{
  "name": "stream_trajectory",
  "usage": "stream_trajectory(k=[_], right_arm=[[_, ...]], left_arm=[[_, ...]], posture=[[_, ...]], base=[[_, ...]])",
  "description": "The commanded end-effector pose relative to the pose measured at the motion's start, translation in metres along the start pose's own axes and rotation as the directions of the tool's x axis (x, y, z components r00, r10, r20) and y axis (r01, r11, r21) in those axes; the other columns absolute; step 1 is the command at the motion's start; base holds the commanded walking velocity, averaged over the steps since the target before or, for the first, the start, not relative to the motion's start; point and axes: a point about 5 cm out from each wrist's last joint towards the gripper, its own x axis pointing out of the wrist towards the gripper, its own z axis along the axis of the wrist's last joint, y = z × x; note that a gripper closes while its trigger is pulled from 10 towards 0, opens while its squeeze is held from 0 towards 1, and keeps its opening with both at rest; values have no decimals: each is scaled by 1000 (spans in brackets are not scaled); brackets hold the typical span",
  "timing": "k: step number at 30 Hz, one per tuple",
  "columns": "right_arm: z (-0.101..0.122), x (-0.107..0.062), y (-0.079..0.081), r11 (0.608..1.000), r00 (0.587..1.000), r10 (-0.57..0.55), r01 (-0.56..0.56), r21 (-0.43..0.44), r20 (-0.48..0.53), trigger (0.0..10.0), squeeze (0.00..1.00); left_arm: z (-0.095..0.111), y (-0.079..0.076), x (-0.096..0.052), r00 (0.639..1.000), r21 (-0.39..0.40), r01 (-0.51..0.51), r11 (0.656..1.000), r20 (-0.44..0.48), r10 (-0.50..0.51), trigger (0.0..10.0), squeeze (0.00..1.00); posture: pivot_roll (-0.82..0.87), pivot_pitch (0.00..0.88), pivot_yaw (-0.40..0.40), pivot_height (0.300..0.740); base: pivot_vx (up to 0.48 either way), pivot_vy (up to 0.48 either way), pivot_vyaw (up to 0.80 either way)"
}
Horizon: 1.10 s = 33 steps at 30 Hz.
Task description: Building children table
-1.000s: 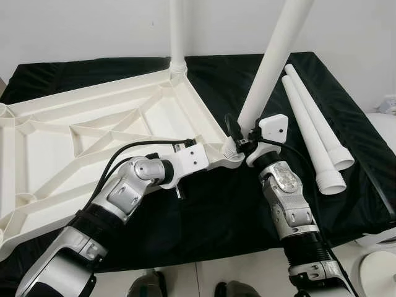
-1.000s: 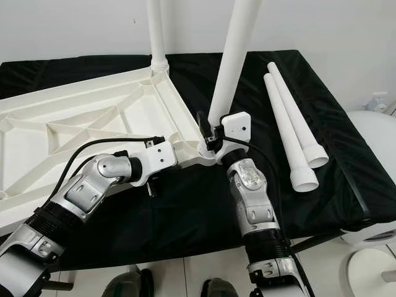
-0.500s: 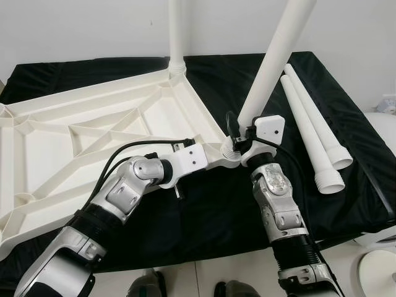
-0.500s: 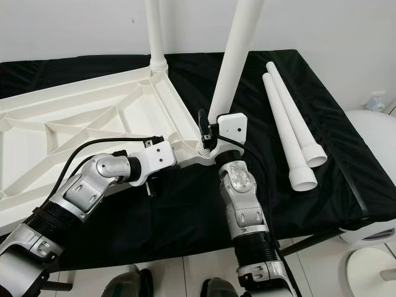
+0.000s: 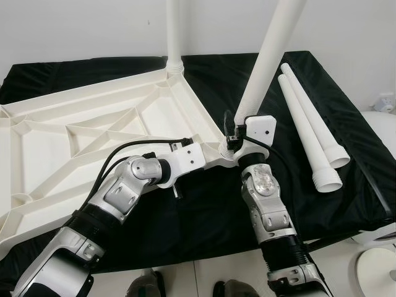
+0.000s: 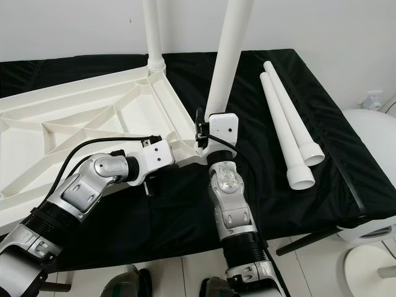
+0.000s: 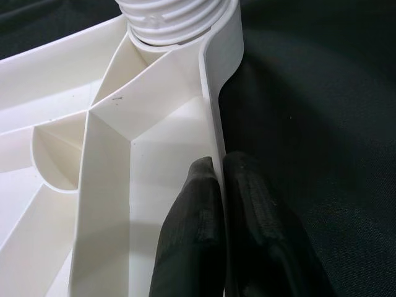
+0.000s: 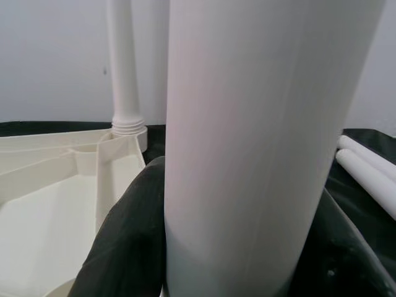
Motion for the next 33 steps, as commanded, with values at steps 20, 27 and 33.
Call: stream_trajectory(k=[20,27,33], right_arm=[[-31,-11,-8,962,956,-259,242,-127,-140,10000,0],[-32,-15,-5,945,941,-307,285,-159,-140,10000,0],[-31,-16,-9,926,922,-363,340,-165,-134,10000,0]], left_arm=[[-3,-3,-3,1000,14,0,1000,-30,0,10000,0],[-4,-4,-3,1000,12,-1,1000,-31,1,10000,0],[-3,-4,-3,1000,12,-1,1000,-30,1,10000,0]], posture=[[11,96,1,740],[11,94,-2,740],[14,92,-7,740]], base=[[0,0,0],[0,0,0],[0,0,0]])
